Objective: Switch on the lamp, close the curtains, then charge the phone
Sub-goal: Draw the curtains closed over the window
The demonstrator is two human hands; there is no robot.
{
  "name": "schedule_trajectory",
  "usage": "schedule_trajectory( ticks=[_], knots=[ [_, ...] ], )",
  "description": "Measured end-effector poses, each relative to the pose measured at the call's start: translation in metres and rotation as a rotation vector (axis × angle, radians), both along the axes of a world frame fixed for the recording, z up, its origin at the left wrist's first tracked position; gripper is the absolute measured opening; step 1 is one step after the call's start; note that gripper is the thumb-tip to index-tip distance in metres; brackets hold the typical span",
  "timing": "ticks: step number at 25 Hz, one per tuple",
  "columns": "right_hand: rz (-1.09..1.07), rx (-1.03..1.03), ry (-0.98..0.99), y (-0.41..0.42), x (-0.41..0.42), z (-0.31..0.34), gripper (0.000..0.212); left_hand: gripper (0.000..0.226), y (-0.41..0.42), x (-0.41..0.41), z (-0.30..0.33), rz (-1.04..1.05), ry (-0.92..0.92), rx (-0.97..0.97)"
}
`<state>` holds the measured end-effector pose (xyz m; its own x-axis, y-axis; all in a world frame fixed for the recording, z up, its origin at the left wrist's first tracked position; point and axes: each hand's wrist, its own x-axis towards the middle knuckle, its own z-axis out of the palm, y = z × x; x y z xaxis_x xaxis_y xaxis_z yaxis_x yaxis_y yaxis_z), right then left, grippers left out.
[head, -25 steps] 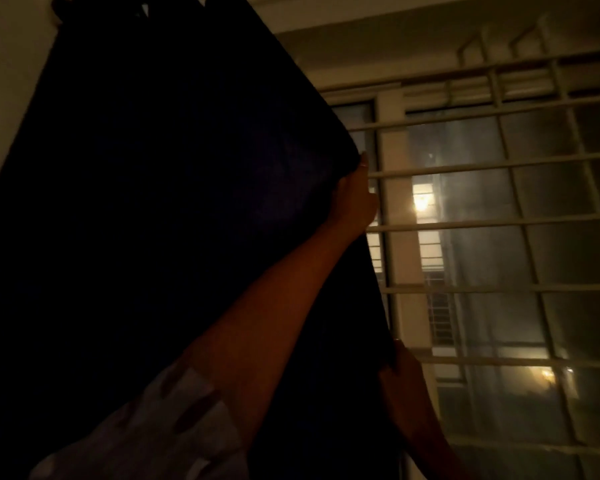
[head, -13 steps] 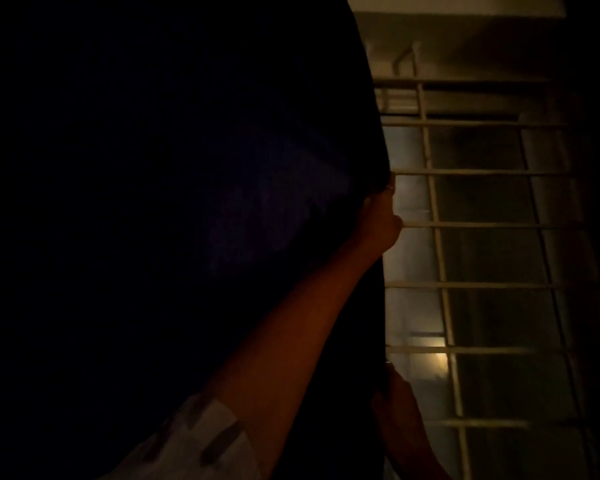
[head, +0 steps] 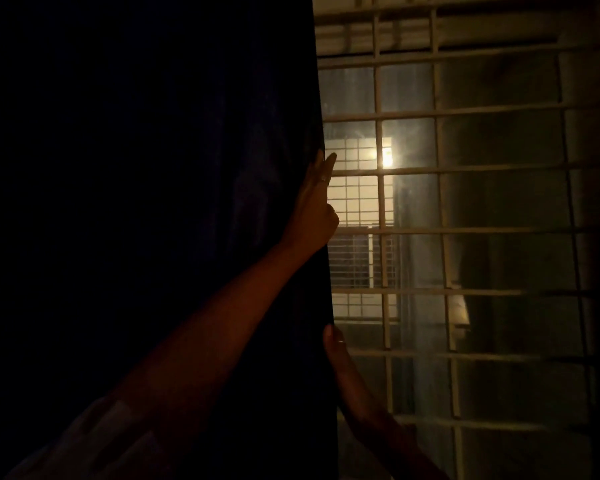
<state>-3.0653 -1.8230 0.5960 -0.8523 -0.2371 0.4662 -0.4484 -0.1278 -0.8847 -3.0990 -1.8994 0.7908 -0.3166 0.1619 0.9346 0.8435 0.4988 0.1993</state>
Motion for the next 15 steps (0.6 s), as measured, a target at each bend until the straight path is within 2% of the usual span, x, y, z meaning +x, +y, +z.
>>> schedule_trajectory(
  ticks=[3, 6, 9, 10, 14, 15],
  knots=[
    [0.146, -0.066, -0.139, -0.019, 0.008, -0.004, 0.063, 0.079, -0.022, 0.013, -0.006, -0.01, 0.024, -0.014],
    [0.037, -0.019, -0.084, -0.035, 0.011, -0.003, 0.059, 0.075, -0.03, 0.017, -0.011, 0.043, 0.075, -0.078],
    [-0.012, -0.001, 0.008, -0.048, 0.023, 0.002, 0.032, 0.071, -0.032, 0.019, -0.018, 0.082, 0.113, -0.122],
    [-0.036, -0.005, 0.015, -0.049, 0.028, 0.003, 0.029, 0.07, -0.031, 0.021, -0.021, 0.094, 0.121, -0.125],
    [-0.249, 0.079, 0.041, -0.036, 0.046, 0.002, 0.029, 0.068, -0.016, 0.03, -0.035, 0.134, 0.178, -0.134],
    [-0.324, 0.097, 0.031, -0.026, 0.051, -0.001, 0.036, 0.067, -0.007, 0.033, -0.039, 0.122, 0.187, -0.15]
  ],
)
